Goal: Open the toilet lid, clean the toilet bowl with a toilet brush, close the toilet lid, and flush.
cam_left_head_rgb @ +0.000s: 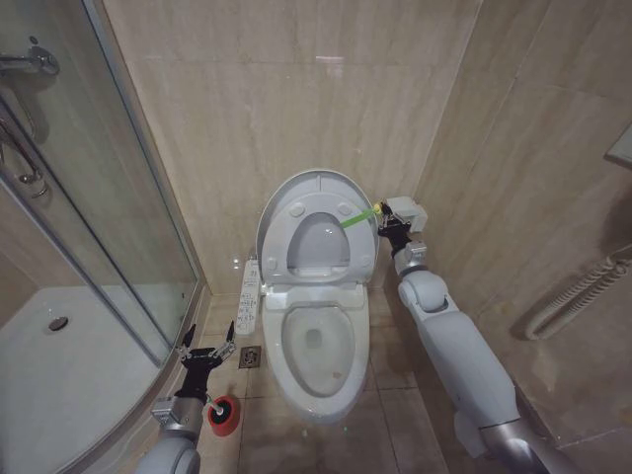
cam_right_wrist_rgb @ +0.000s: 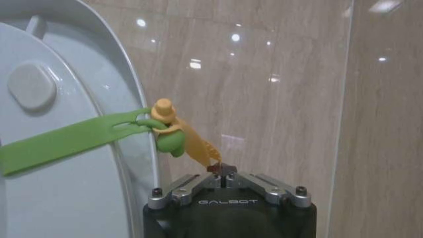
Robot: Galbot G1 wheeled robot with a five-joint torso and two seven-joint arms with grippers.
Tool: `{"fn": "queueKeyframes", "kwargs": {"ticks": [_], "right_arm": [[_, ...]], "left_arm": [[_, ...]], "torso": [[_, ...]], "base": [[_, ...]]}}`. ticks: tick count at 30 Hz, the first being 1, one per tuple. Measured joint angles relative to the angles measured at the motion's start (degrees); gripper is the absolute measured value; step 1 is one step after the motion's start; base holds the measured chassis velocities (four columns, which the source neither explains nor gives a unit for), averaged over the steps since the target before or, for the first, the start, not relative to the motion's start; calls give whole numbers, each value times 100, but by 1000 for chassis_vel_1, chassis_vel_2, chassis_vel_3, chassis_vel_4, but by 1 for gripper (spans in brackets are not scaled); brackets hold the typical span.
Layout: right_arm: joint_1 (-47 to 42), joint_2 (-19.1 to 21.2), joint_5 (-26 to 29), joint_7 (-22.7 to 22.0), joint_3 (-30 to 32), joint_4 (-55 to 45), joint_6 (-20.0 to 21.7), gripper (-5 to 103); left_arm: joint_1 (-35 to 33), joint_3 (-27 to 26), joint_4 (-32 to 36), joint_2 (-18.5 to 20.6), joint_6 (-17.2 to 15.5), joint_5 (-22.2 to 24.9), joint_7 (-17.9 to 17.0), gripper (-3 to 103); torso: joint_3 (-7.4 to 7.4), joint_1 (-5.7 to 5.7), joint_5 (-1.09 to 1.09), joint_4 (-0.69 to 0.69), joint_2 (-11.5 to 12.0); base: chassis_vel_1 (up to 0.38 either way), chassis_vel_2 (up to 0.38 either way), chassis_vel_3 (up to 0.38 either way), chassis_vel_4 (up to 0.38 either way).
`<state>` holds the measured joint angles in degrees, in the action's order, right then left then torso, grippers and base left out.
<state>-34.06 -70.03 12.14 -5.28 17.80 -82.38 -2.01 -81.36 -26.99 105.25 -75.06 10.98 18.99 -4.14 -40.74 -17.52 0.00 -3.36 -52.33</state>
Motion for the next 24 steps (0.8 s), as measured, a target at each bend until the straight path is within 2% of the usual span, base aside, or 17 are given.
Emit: {"fn": "queueKeyframes", "kwargs": {"ticks": [24], "right_arm": [[836, -177, 28, 102, -149, 742, 152, 0]], "left_arm": [[0, 0, 0, 0, 0, 0, 0, 100]], "torso": [[0, 0, 0, 1, -1]], "base": [[0, 0, 0, 0]]}}
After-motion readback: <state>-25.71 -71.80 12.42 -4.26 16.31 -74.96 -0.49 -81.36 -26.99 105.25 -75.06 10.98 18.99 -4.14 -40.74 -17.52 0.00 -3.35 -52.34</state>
